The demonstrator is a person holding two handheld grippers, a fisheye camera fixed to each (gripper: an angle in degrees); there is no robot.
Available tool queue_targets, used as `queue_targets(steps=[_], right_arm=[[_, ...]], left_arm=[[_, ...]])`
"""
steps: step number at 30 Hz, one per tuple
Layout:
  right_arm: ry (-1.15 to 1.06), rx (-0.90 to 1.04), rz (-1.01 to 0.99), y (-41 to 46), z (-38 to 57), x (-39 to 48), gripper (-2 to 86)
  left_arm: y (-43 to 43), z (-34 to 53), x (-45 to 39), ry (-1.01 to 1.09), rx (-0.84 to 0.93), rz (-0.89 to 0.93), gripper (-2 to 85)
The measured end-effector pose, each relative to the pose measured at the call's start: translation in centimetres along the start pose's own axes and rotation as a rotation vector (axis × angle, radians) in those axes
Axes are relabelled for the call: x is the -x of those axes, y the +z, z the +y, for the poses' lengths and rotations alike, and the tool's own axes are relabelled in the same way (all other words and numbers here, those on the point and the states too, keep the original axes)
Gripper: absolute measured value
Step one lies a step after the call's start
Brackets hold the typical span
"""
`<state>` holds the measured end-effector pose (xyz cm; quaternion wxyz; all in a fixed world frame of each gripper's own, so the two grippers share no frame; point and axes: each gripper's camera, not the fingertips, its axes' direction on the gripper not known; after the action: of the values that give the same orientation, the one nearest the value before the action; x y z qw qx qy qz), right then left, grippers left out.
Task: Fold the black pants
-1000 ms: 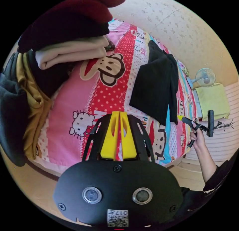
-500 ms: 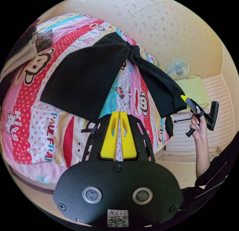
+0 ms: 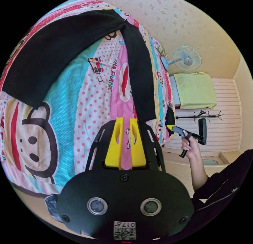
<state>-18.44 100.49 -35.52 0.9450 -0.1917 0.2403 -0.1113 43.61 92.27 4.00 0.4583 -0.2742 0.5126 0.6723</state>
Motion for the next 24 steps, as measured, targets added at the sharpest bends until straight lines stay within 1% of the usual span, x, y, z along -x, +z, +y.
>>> queue_targets(steps=[2, 3, 4, 5, 7, 8, 9, 10, 11, 12, 13, 14, 15, 16, 18, 19, 20, 21, 22, 23, 24], right_arm=[[0.055, -0.101, -0.037, -1.3, 0.7, -2.6, 1.5], [0.079, -0.184, -0.076, -2.4, 0.7, -4.3, 2.1], [0.068, -0.265, -0.114, -3.2, 0.2, -5.9, 3.2], [0.067, -0.295, -0.124, -3.4, -0.2, -6.7, 3.9], [0.103, -0.312, -0.132, -2.4, -2.8, -10.4, 8.9], [0.093, -0.303, -0.134, -1.8, -3.6, -11.2, 9.5], [0.096, -0.251, -0.160, 0.1, -5.3, -12.8, 10.9], [0.119, -0.181, -0.260, 2.2, -6.9, -14.1, 11.2], [0.127, -0.142, -0.310, 3.3, -7.5, -14.5, 11.4], [0.148, -0.045, -0.337, 5.7, -8.5, -14.7, 10.4], [0.148, -0.020, -0.257, 7.1, -8.9, -14.3, 8.7], [0.162, -0.035, -0.209, 7.2, -8.7, -14.1, 7.4], [0.210, -0.068, -0.158, 7.0, -8.3, -13.9, 5.5], [0.244, -0.084, -0.179, 6.7, -7.8, -13.8, 4.2], [0.243, -0.052, -0.147, 6.5, -7.1, -13.4, 2.1], [0.208, -0.043, -0.090, 6.3, -6.6, -12.9, 1.5], [0.197, -0.054, -0.057, 5.9, -6.3, -12.7, 1.3], [0.178, -0.089, 0.011, 4.6, -5.6, -12.3, 1.0], [0.138, -0.134, 0.058, 3.0, -5.2, -11.9, 0.8], [0.116, -0.162, 0.075, 2.1, -4.9, -11.7, 0.8], [0.082, -0.206, 0.082, 0.9, -4.6, -11.5, 0.8]], left_arm=[[1.0, -0.7, -1.2, 0.026, -0.018, 0.020, 8.6], [1.3, -1.0, -1.4, 0.033, -0.021, 0.029, 9.4], [2.2, -1.6, -1.9, 0.047, -0.022, 0.055, 11.0], [3.3, -2.3, -2.3, 0.043, -0.018, 0.079, 11.8], [5.3, -3.4, -2.7, 0.012, -0.020, 0.120, 13.1], [6.8, -4.0, -3.1, -0.003, -0.024, 0.131, 13.7], [7.7, -4.3, -3.3, -0.013, -0.022, 0.116, 13.9], [9.8, -4.8, -3.6, -0.046, 0.015, 0.032, 14.5], [12.2, -5.5, -4.0, -0.065, 0.092, -0.057, 15.2], [13.0, -5.8, -4.3, -0.057, 0.102, -0.095, 14.7], [13.7, -6.1, -5.0, -0.055, 0.100, -0.193, 13.6], [14.1, -6.3, -5.8, -0.051, 0.103, -0.273, 13.5], [14.3, -6.3, -6.2, -0.045, 0.104, -0.298, 13.4], [14.6, -6.2, -7.0, -0.019, 0.103, -0.336, 13.1], [14.8, -5.9, -8.0, 0.053, 0.110, -0.397, 11.1], [14.6, -5.7, -8.4, 0.093, 0.119, -0.396, 7.1], [13.8, -5.8, -8.3, 0.086, 0.145, -0.335, 0.8], [13.1, -5.9, -8.1, 0.052, 0.149, -0.273, 0.5], [11.3, -5.7, -7.7, 0.002, 0.123, -0.095, -0.3], [9.6, -5.3, -7.7, -0.005, 0.096, 0.025, -0.5], [9.0, -5.1, -7.9, 0.004, 0.097, 0.036, -0.7]])
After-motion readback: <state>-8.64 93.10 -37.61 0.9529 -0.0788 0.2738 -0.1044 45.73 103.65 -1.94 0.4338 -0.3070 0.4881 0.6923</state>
